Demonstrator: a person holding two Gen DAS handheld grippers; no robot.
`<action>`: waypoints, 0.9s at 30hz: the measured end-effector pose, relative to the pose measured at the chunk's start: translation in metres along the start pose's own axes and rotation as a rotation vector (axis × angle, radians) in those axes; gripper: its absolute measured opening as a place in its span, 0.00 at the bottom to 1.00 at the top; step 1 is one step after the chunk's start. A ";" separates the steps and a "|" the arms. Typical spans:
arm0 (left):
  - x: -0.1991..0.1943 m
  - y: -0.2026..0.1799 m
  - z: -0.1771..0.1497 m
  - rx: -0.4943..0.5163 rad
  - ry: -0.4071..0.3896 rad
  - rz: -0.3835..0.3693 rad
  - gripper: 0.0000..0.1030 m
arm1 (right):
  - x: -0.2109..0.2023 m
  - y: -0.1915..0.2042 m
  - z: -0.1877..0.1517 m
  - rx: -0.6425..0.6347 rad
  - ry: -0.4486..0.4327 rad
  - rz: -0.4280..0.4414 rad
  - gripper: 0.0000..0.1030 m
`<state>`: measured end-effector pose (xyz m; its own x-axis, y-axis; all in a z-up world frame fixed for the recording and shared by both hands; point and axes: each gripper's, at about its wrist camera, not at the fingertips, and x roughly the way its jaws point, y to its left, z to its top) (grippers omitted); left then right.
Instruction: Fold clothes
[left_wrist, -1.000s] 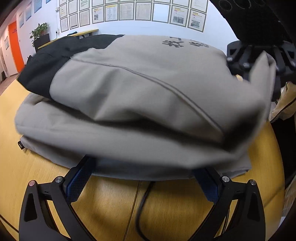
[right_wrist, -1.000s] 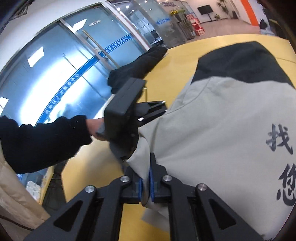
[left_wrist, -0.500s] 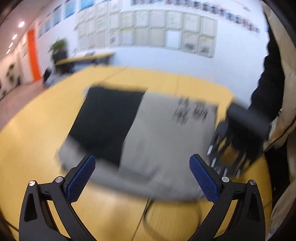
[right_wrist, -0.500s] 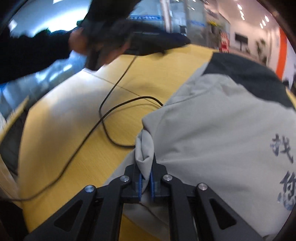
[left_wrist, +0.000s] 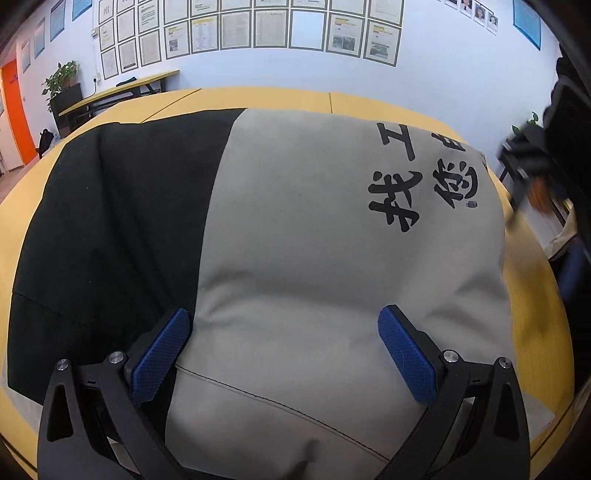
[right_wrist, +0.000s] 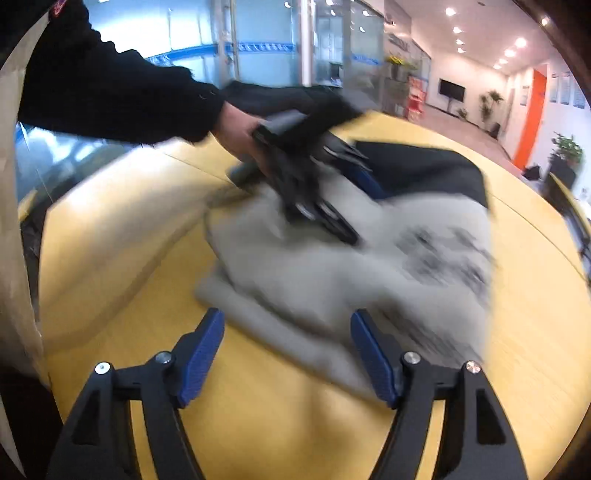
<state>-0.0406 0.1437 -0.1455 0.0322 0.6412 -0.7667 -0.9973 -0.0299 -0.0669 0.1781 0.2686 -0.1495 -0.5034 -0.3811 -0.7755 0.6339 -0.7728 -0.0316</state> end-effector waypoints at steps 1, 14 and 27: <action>0.001 0.001 0.000 -0.001 0.000 -0.001 1.00 | -0.008 -0.007 -0.012 -0.030 0.033 -0.051 0.72; 0.016 0.013 0.006 -0.001 -0.001 0.001 1.00 | 0.030 -0.073 -0.007 0.150 0.034 -0.582 0.70; 0.026 0.023 0.011 0.042 0.008 -0.035 1.00 | -0.019 -0.124 -0.056 0.532 0.103 -0.346 0.74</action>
<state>-0.0637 0.1680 -0.1606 0.0678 0.6350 -0.7695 -0.9974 0.0252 -0.0670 0.1425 0.4002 -0.1661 -0.5510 -0.0345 -0.8338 0.0539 -0.9985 0.0057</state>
